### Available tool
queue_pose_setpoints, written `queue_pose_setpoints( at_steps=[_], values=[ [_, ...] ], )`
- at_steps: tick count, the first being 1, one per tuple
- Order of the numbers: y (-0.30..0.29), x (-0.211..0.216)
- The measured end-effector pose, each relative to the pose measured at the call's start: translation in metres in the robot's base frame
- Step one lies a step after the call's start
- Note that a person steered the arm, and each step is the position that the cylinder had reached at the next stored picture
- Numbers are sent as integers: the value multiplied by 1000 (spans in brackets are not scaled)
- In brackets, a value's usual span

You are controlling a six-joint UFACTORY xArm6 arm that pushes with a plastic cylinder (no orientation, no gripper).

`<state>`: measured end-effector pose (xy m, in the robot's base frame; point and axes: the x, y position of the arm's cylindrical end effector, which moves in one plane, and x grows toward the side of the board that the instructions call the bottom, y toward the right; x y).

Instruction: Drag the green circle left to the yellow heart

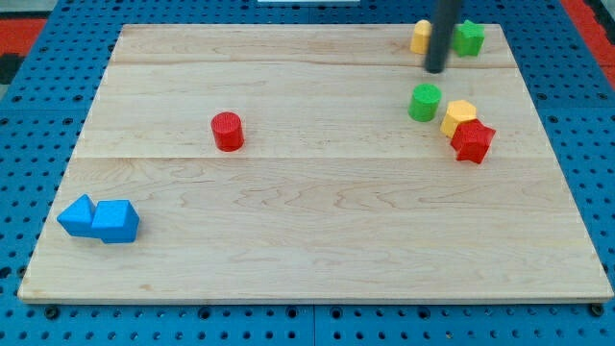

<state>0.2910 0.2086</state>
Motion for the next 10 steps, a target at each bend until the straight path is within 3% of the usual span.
queue_pose_setpoints(
  at_steps=[1,2,3,5,7,9,10],
  values=[
    [41,33],
    [36,67],
    [-14,89],
    [-104,71],
    [-139,2],
    [-248,0],
    [-255,-18]
  ],
)
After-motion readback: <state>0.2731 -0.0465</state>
